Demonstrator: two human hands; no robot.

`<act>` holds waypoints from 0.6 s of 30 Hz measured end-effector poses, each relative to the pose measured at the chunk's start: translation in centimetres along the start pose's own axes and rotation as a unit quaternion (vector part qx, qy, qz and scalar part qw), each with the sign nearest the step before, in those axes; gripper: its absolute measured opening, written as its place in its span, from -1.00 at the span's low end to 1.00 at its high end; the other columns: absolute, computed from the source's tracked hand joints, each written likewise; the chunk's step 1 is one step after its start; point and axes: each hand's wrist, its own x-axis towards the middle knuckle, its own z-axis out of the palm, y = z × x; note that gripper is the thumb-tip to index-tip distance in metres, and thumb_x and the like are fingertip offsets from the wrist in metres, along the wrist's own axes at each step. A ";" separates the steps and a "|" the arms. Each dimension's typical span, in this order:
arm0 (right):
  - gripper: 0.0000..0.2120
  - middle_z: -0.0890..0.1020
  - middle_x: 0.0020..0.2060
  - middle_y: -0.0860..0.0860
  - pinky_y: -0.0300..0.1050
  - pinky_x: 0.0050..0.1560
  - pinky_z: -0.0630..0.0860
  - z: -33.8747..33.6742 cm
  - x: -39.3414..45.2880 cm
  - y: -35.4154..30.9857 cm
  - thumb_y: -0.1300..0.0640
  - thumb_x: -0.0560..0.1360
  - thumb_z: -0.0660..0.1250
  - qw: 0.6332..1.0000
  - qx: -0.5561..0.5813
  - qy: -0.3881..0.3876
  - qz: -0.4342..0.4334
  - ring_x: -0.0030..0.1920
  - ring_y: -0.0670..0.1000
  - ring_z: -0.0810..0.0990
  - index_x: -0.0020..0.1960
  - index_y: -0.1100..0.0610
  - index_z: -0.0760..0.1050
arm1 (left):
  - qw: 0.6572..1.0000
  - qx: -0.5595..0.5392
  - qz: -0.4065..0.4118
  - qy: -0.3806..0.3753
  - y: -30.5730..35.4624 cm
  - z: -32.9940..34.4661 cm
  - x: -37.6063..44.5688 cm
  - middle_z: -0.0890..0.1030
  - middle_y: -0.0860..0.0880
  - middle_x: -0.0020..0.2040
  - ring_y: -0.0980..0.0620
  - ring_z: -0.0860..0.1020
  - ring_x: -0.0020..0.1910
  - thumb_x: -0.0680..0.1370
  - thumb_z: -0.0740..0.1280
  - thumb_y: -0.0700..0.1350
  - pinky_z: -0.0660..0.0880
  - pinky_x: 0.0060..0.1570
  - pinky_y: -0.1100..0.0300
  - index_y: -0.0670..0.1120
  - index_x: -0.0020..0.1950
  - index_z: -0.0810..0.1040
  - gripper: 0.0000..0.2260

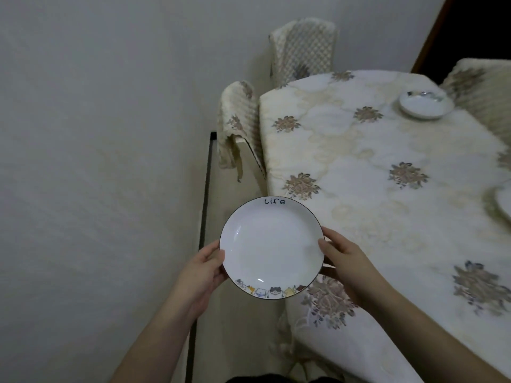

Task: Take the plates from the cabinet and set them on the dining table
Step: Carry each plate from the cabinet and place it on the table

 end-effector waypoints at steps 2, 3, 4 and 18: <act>-0.75 0.69 0.01 -0.02 -0.15 -0.16 0.61 -0.9 0.7 -0.2 0.11 0.64 0.15 1.000 0.011 0.029 -0.002 -0.04 0.03 0.69 0.18 -0.17 0.50 | 0.999 0.013 -0.009 -0.032 0.9 0.8 2.6 0.67 -0.10 0.12 -0.04 0.63 0.11 0.63 0.20 -0.24 0.60 -0.13 0.26 -0.09 0.30 0.53 -0.73; -0.75 0.70 0.01 -0.02 -0.14 -0.14 0.61 -1.2 1.1 -0.2 0.11 0.64 0.15 0.999 0.018 0.048 -0.002 -0.04 0.03 0.69 0.18 -0.17 0.50 | 0.999 0.022 -0.014 -0.044 1.4 1.3 4.0 0.67 -0.11 0.13 -0.04 0.63 0.12 0.63 0.20 -0.24 0.60 -0.12 0.25 -0.09 0.31 0.52 -0.73; -0.75 0.70 0.00 -0.01 -0.11 -0.12 0.61 -1.4 1.5 -0.1 0.11 0.64 0.15 0.997 0.026 0.071 -0.002 -0.04 0.04 0.69 0.20 -0.15 0.49 | 0.998 0.034 -0.018 -0.057 1.8 1.7 5.3 0.67 -0.11 0.14 -0.05 0.63 0.13 0.63 0.20 -0.24 0.61 -0.09 0.23 -0.09 0.32 0.51 -0.72; -0.70 0.68 0.05 0.06 -0.01 0.00 0.62 4.0 9.0 2.1 0.17 0.65 0.13 0.914 0.215 0.345 0.007 0.03 0.09 0.66 0.31 -0.05 0.47 | 0.932 0.190 -0.047 -0.306 9.2 5.8 24.9 0.69 -0.04 0.08 0.03 0.66 0.03 0.62 0.24 -0.21 0.60 -0.14 0.25 -0.03 0.26 0.55 -0.75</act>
